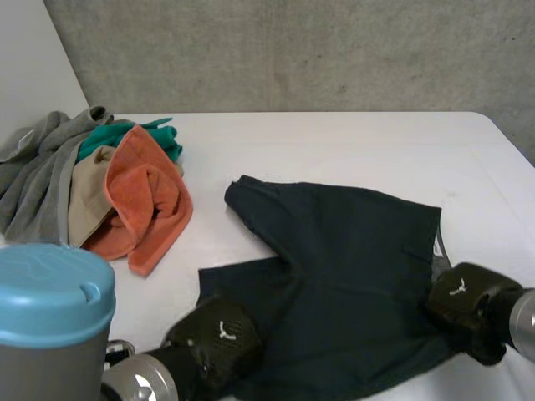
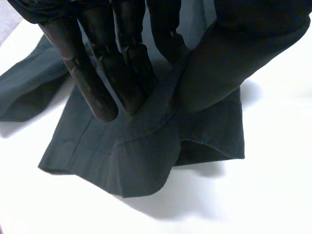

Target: Fold the laundry.

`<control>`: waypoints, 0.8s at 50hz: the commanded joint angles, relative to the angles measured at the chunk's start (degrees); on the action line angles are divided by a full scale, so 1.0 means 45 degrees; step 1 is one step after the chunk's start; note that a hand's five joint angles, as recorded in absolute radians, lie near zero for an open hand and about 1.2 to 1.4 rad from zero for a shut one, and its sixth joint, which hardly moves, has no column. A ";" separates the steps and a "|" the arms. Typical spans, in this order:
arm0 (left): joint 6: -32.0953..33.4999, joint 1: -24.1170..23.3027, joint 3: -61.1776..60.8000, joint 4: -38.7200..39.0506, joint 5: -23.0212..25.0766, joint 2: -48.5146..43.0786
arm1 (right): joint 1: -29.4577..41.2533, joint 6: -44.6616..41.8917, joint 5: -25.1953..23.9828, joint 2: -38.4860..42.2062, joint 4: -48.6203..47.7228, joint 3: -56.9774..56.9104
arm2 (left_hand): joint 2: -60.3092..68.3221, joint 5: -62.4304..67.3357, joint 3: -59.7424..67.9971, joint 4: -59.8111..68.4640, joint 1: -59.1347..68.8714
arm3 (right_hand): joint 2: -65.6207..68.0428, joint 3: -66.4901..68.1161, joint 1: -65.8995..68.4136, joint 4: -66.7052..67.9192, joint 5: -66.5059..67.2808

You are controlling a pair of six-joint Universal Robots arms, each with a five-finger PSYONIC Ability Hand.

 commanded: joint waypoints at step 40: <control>0.2743 0.2660 1.0672 1.6059 -0.0567 -0.5585 | 0.1517 0.5355 0.2139 0.4109 -1.3695 -0.8990 | 0.2539 0.2671 0.2595 0.2479 0.2806 | 0.2868 0.2684 0.4207 0.2554 0.2997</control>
